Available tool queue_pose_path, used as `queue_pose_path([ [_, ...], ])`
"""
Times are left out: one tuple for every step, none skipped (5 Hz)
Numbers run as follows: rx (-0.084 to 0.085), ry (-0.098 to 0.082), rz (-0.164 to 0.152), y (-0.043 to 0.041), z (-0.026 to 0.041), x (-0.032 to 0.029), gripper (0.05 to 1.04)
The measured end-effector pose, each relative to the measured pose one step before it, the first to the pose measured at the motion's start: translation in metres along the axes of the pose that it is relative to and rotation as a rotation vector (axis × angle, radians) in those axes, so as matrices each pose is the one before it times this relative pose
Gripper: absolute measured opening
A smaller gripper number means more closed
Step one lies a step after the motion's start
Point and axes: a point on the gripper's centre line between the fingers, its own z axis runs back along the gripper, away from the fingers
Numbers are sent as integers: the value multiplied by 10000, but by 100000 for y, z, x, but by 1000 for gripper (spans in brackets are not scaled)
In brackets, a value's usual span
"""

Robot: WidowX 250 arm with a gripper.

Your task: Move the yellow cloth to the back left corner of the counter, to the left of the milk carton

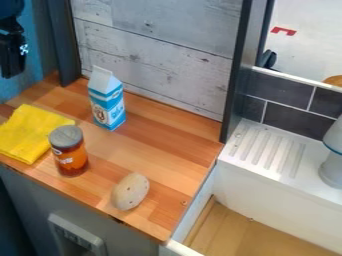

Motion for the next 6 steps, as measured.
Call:
queue_pose_path([
  [-180,180,28,-157,-949,47,1000],
  [-393,26,932,1810,-4015,544,1000],
  [109,53,670,1732,-3321,325,1000],
  [-172,342,134,-58,-2712,115,1000],
  [-284,273,-31,-417,-779,-230,1000],
  [51,506,10,-55,-859,-468,1000],
])
